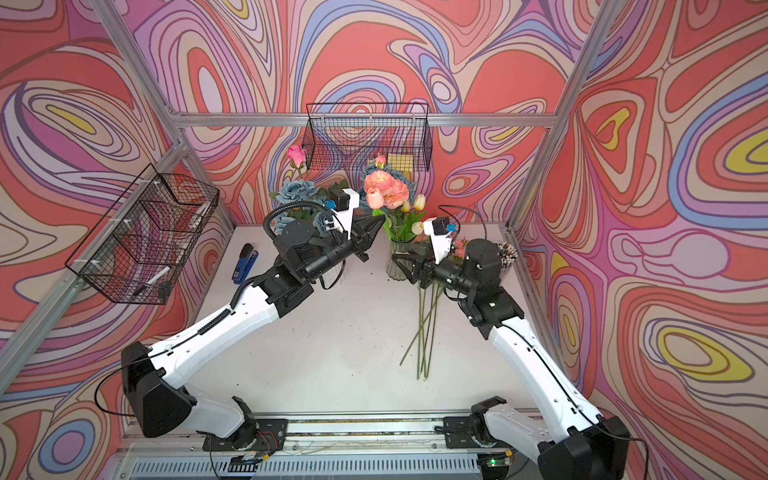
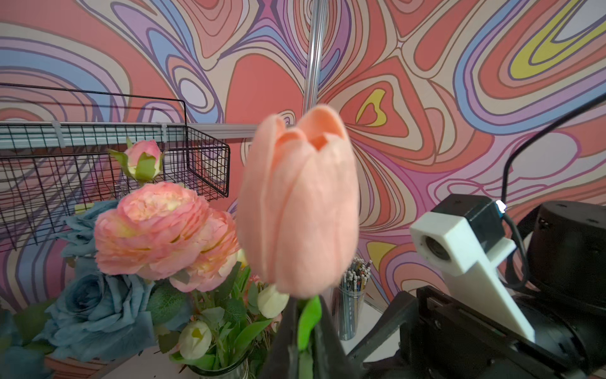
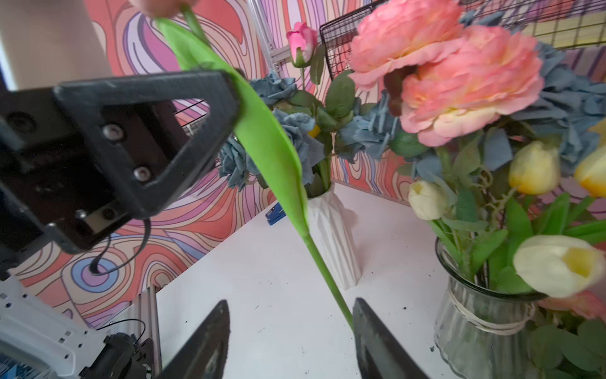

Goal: Pick out pink flowers from the vase
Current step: Pick up the flower from the vase.

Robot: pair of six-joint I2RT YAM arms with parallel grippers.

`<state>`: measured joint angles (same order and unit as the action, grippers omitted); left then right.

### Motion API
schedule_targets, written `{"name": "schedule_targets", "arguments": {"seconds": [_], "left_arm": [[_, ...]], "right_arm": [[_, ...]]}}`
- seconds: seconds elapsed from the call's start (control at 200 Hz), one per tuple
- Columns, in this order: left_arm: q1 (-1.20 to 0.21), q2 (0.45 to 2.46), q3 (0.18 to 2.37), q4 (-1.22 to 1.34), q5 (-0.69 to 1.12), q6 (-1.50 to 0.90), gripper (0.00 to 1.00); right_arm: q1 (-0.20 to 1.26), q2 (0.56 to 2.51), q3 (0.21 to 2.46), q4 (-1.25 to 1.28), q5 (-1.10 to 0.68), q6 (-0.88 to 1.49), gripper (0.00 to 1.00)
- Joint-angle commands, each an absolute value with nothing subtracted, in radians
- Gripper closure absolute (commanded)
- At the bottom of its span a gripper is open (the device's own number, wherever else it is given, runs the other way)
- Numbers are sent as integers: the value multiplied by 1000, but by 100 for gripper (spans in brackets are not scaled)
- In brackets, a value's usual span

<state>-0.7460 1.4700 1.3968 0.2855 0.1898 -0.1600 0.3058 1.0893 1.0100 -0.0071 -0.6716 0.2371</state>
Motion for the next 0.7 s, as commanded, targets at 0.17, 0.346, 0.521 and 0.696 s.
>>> {"name": "schedule_targets", "arguments": {"seconds": [0.17, 0.346, 0.521, 0.696], "left_arm": [[-680, 1422, 1426, 235, 348, -335, 89], [-653, 1428, 1424, 256, 445, -421, 89], [-650, 1433, 1408, 294, 474, -447, 90], [-649, 1427, 1397, 291, 465, -436, 90]], "right_arm": [[328, 1121, 1032, -4, -717, 236, 53], [334, 1142, 1032, 4, -716, 249, 59], [354, 1173, 1040, 26, -715, 264, 65], [370, 1183, 1051, 23, -709, 265, 87]]}}
